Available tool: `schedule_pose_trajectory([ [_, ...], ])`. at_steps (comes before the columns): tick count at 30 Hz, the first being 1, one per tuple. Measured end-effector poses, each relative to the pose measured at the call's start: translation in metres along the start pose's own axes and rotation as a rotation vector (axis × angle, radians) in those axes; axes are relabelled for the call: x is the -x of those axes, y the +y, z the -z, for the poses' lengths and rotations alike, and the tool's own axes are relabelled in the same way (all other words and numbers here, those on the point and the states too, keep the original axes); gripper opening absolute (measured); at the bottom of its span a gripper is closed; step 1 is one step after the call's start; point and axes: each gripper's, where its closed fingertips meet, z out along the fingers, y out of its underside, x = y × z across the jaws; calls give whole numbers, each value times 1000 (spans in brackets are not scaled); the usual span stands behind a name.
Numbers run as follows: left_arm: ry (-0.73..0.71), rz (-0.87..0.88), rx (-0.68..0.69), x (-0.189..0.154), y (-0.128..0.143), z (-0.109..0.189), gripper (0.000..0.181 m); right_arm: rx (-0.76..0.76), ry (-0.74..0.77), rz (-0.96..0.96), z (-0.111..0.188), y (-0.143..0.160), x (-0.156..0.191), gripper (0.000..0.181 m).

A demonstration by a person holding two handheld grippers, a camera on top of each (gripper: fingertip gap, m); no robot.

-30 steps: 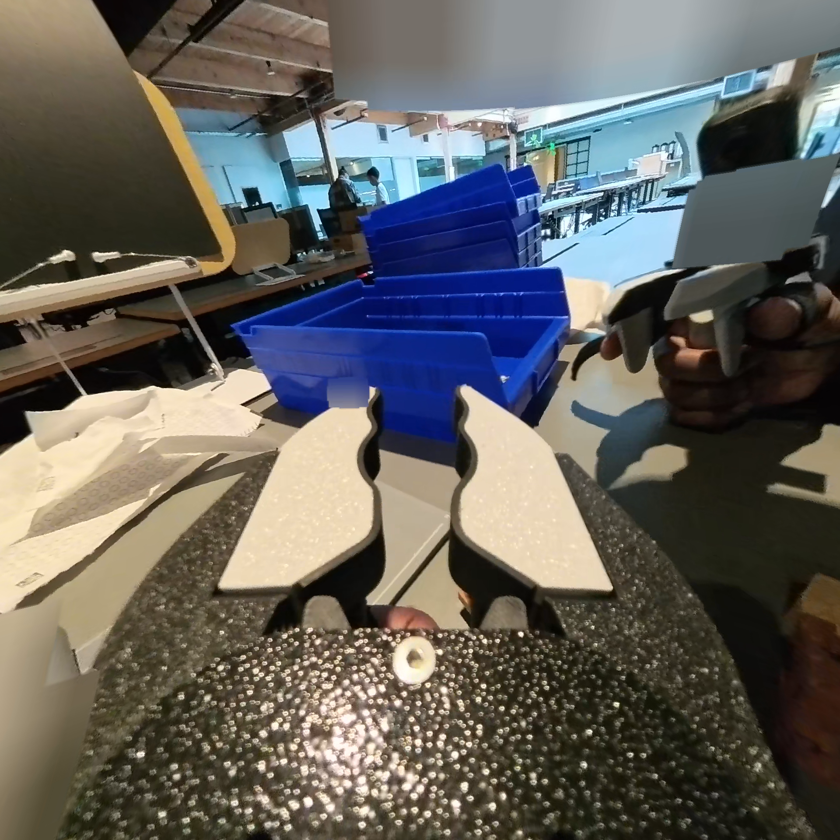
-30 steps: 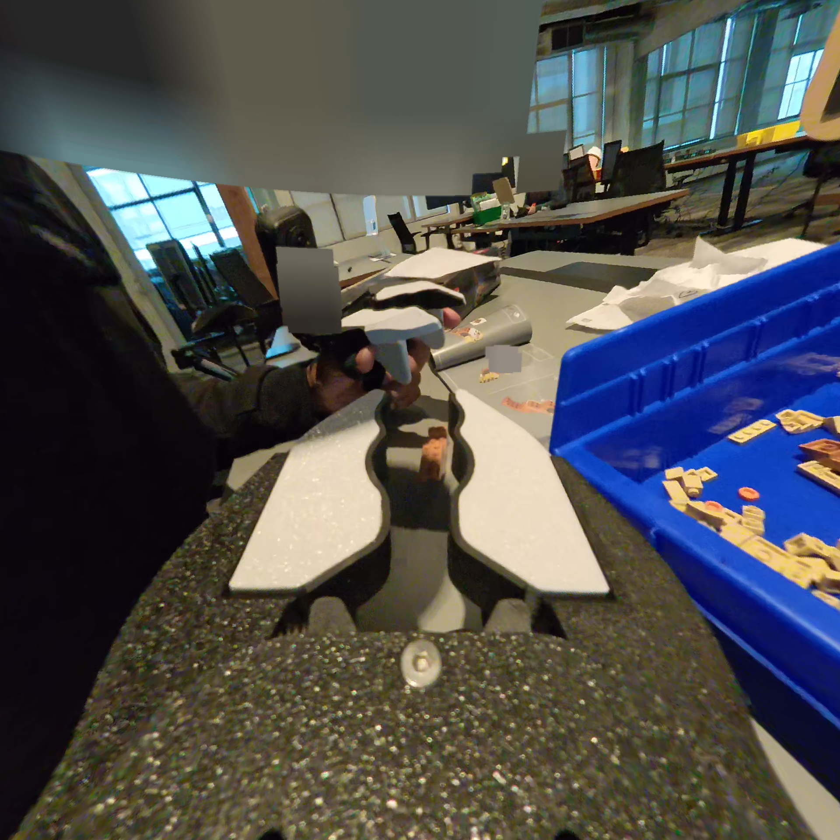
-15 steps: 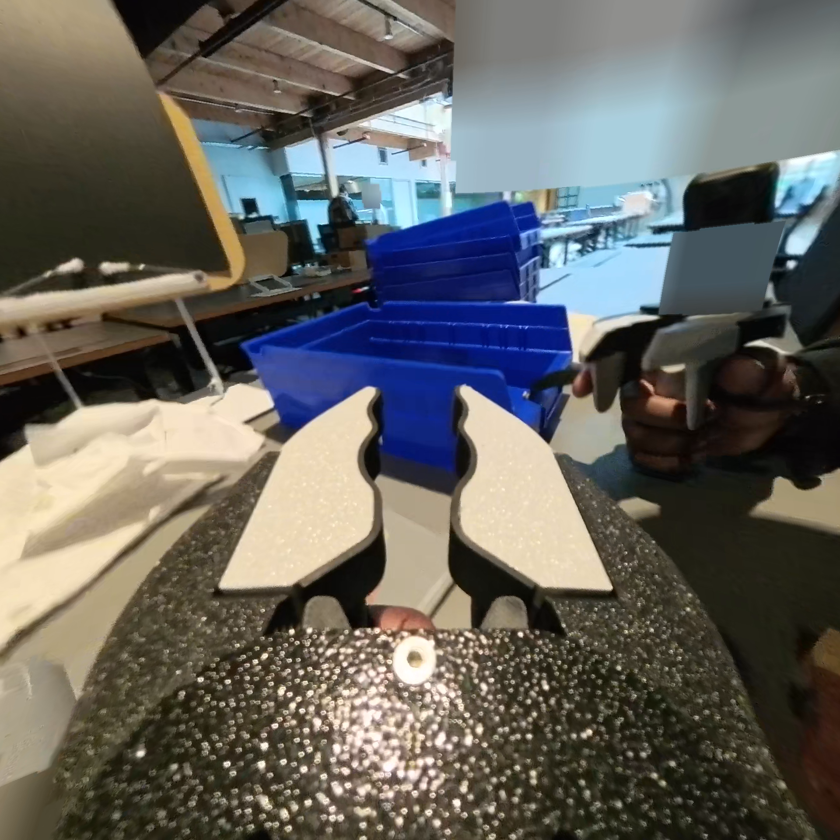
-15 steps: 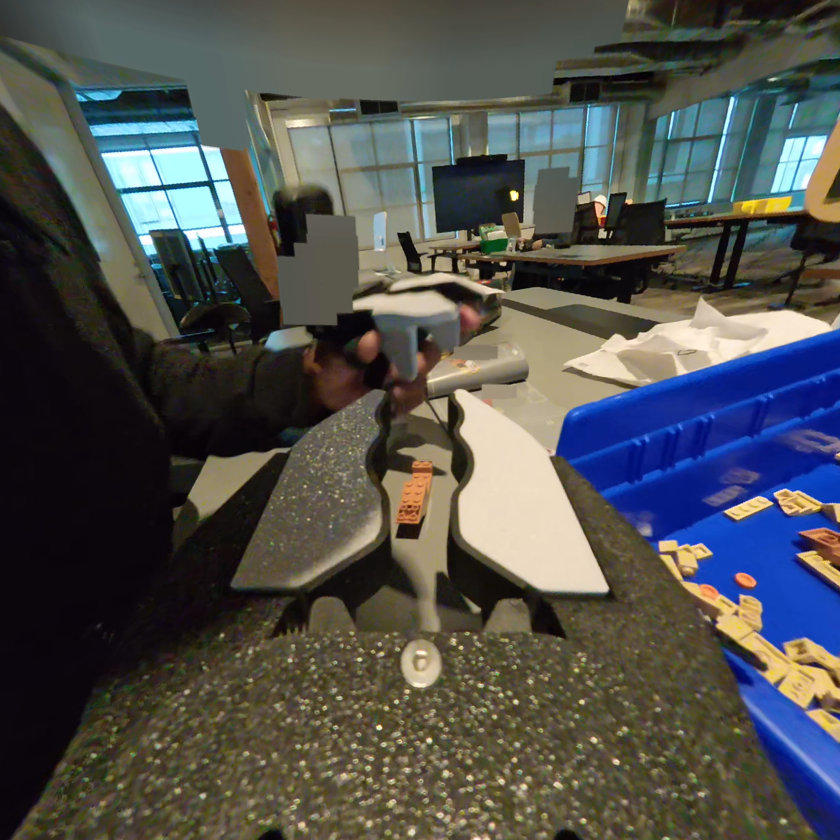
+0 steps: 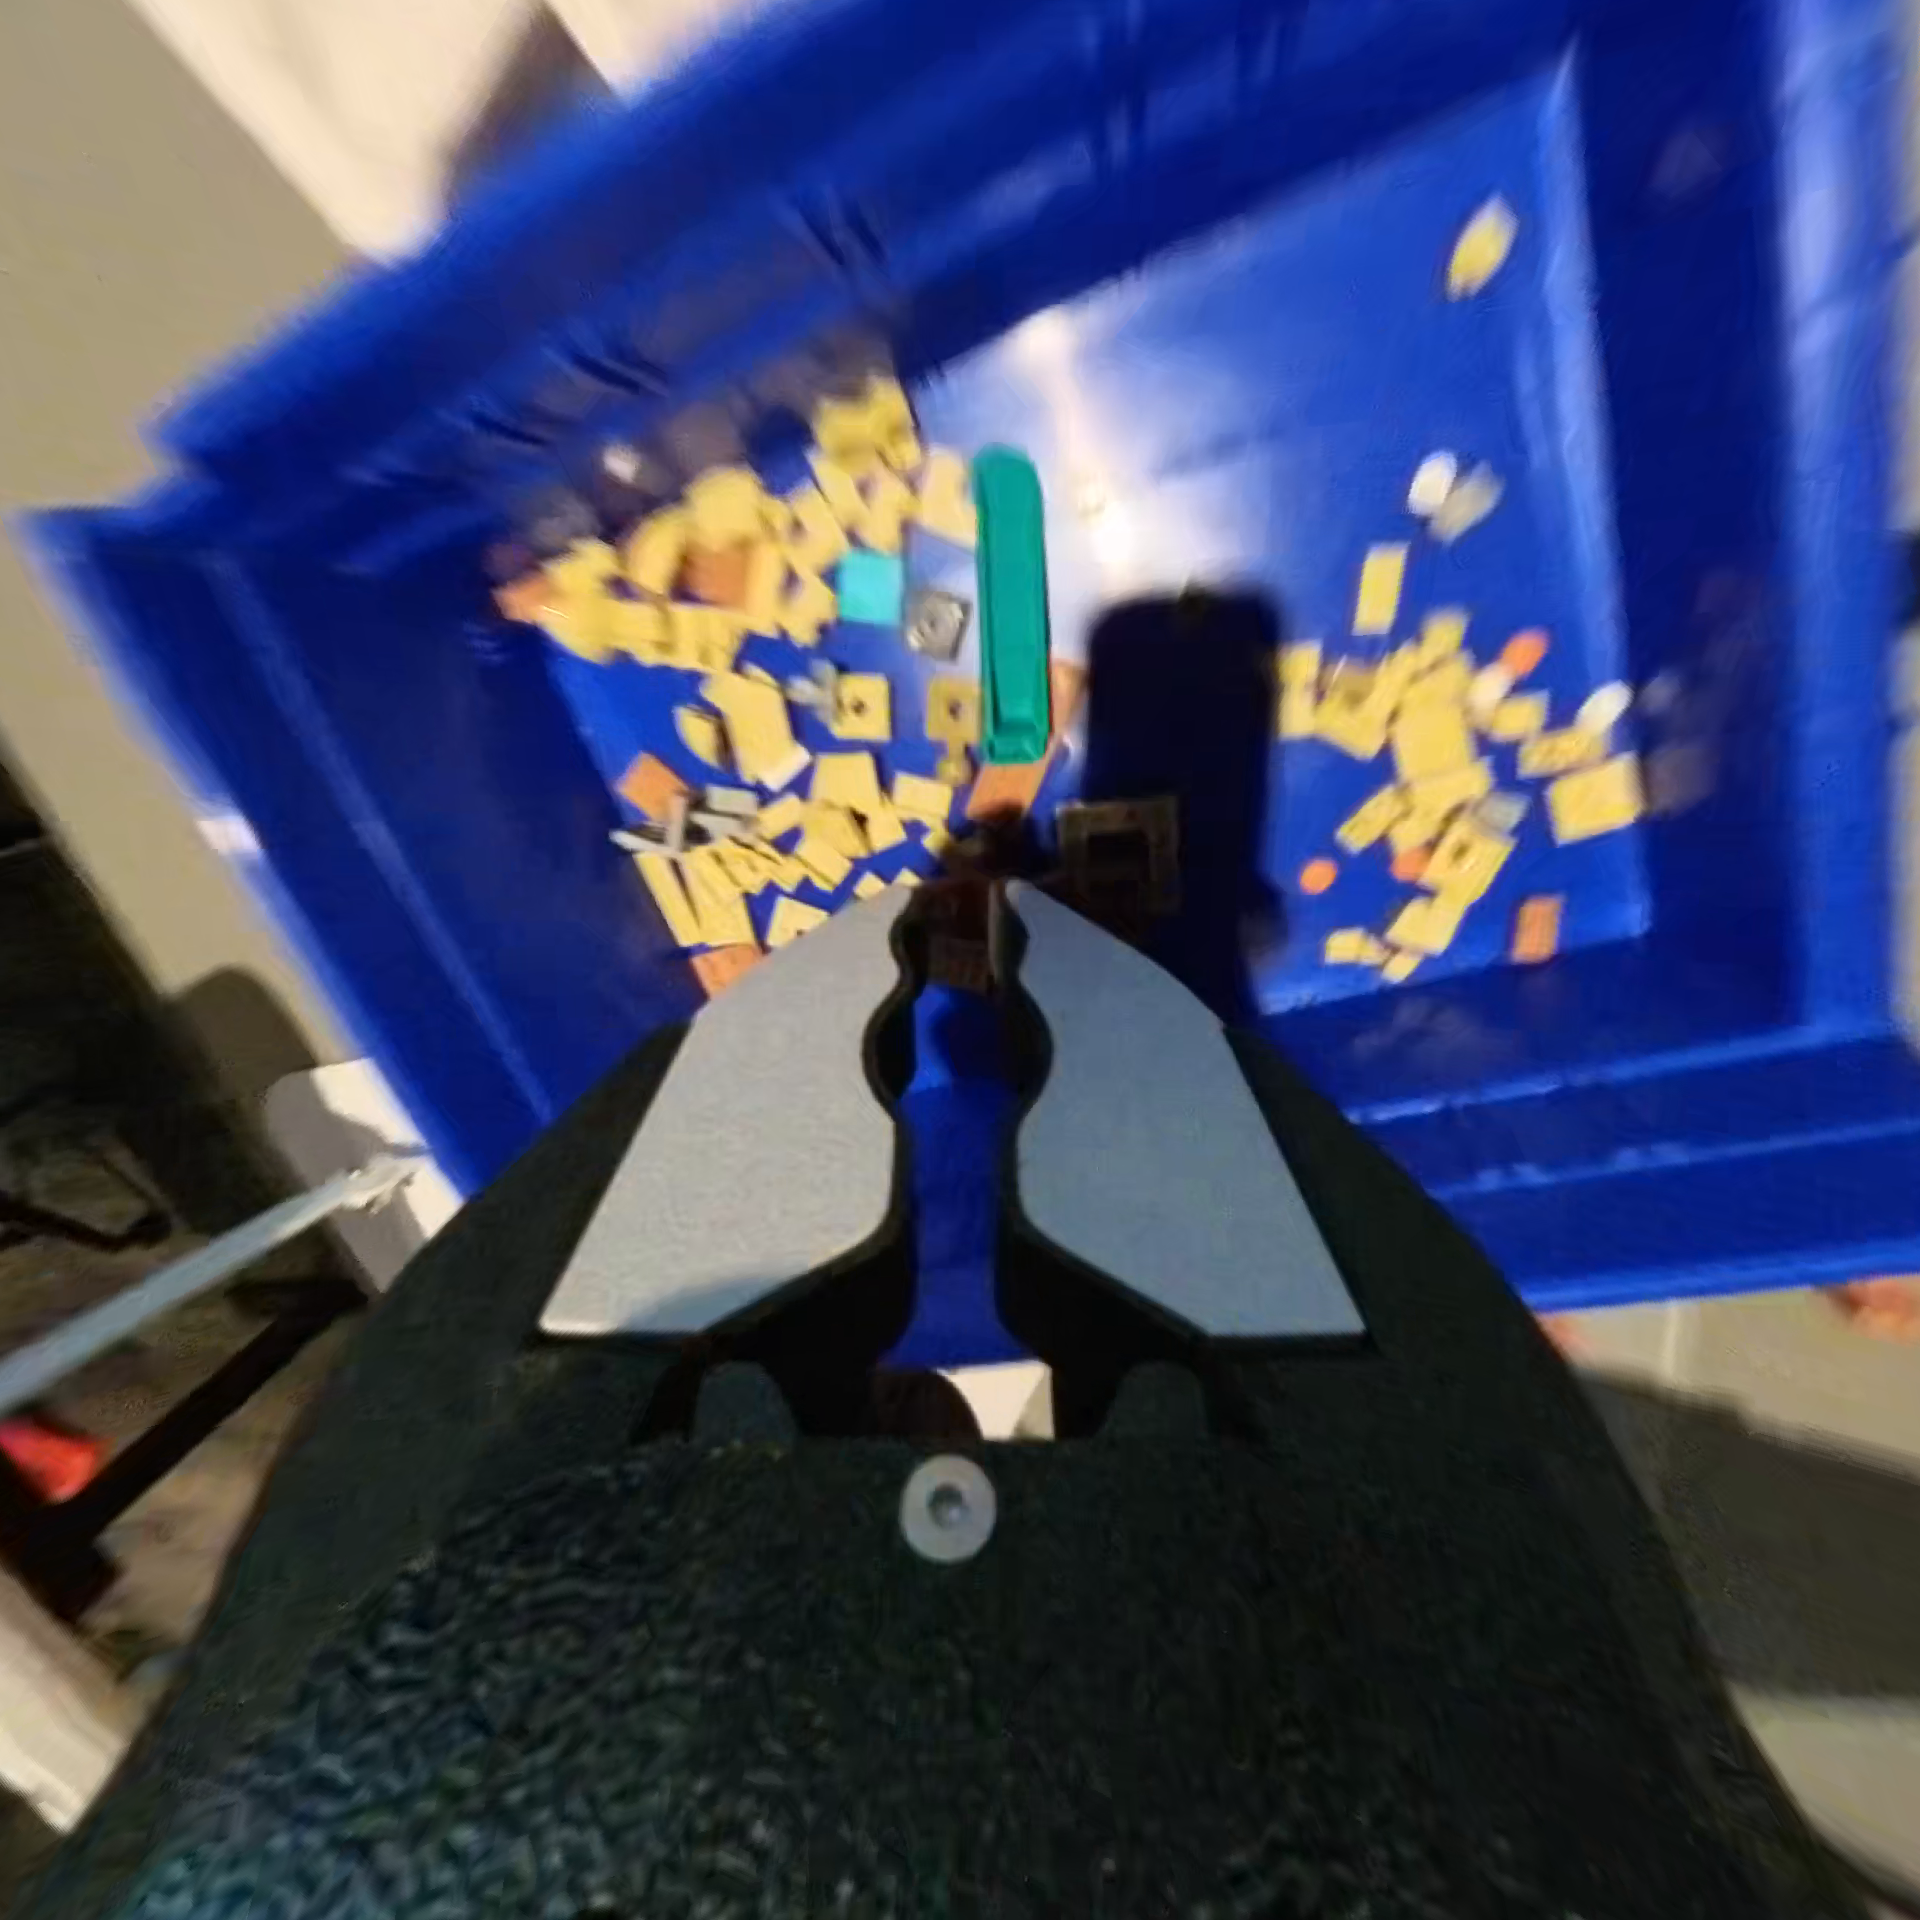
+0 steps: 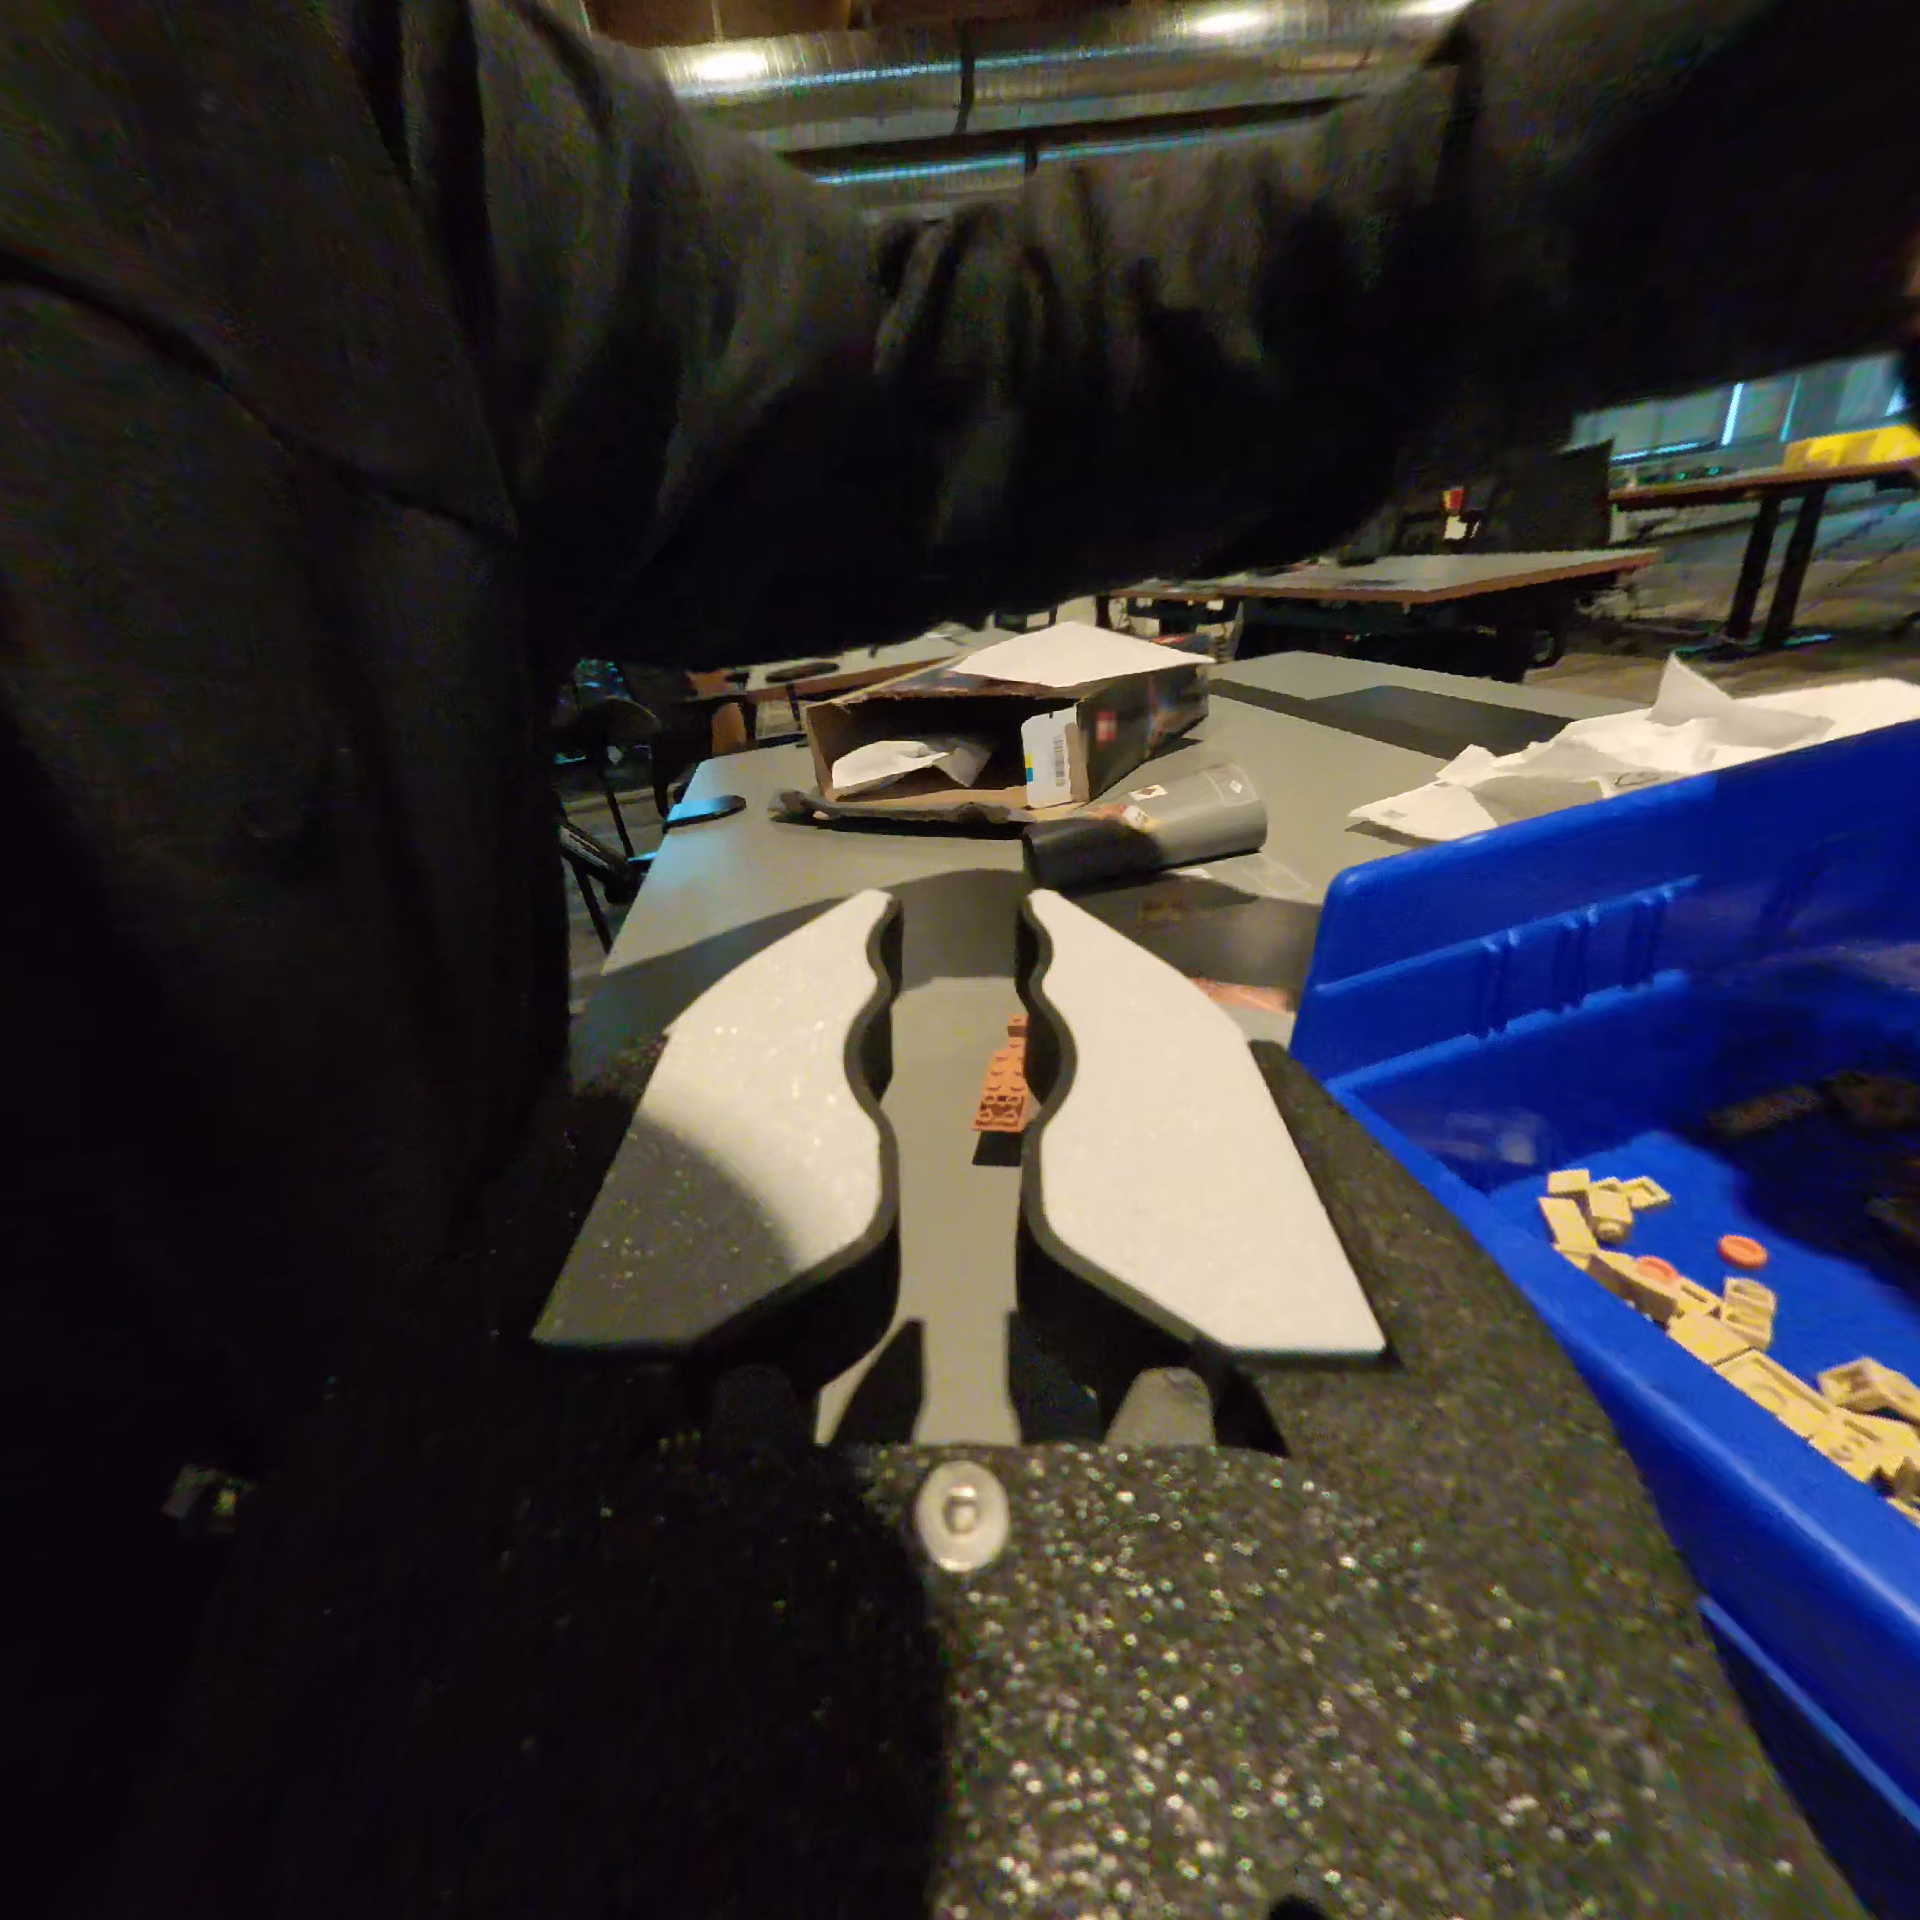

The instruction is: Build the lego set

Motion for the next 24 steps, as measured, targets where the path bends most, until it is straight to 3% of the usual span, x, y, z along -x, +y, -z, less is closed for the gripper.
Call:
schedule_pose_trajectory([
  [2,76,-85,147,1,13,-30,7,-5,-8,-23,2,-1,0,19],
  [4,117,-126,196,0,16,-46,5,-6,-17,-35,4,-1,2,19],
  [7,156,-159,222,-5,18,-56,3,3,-31,-39,5,0,5,19],
  [15,137,-159,402,11,60,-65,0,4,-40,-60,6,0,5,19],
  [17,128,-150,361,14,58,-64,0,3,-41,-64,6,0,5,19],
  [21,182,-77,152,0,23,-66,0,8,-45,-62,6,1,5,19],
  [24,169,-102,229,0,36,-76,0,11,-47,-62,5,1,6,19],
])
